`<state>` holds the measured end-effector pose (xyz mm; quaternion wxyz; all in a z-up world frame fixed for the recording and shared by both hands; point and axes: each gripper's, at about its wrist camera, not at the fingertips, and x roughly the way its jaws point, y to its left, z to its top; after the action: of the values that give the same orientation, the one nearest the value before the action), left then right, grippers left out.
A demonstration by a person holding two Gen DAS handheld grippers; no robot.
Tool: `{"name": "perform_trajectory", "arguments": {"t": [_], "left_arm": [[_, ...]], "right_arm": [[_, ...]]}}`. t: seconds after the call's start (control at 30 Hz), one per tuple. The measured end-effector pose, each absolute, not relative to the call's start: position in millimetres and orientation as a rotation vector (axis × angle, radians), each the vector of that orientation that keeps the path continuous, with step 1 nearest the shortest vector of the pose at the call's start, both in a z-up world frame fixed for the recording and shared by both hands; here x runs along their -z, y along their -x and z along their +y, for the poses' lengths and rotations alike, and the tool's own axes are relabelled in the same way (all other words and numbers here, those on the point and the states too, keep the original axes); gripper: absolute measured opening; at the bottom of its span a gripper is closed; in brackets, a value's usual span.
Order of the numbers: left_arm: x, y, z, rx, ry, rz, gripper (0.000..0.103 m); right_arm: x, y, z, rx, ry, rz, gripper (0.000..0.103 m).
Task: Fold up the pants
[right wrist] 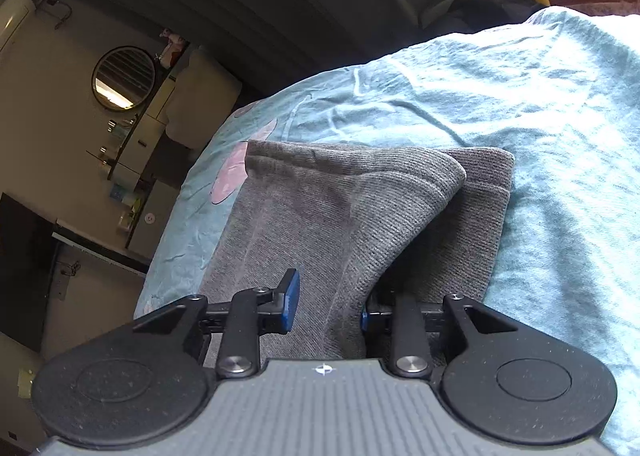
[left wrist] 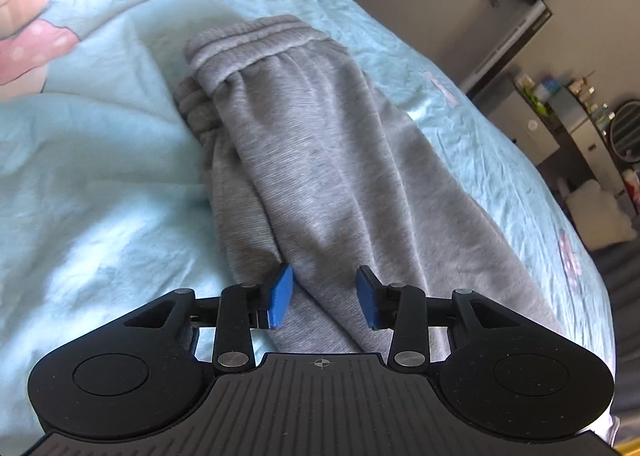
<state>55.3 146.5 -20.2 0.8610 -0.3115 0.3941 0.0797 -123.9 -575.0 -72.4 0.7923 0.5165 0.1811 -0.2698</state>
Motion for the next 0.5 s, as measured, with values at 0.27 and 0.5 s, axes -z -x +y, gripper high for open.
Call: {"name": "perform_trajectory", "arguments": {"t": [0.27, 0.5], "left_arm": [[25, -63, 147, -0.183, 0.694, 0.808, 0.051], [34, -69, 157, -0.201, 0.834, 0.810, 0.044]], "right_arm": [[72, 125, -571, 0.578, -1.060, 0.399, 0.022], [76, 130, -576, 0.559, -1.128, 0.367, 0.020]]}}
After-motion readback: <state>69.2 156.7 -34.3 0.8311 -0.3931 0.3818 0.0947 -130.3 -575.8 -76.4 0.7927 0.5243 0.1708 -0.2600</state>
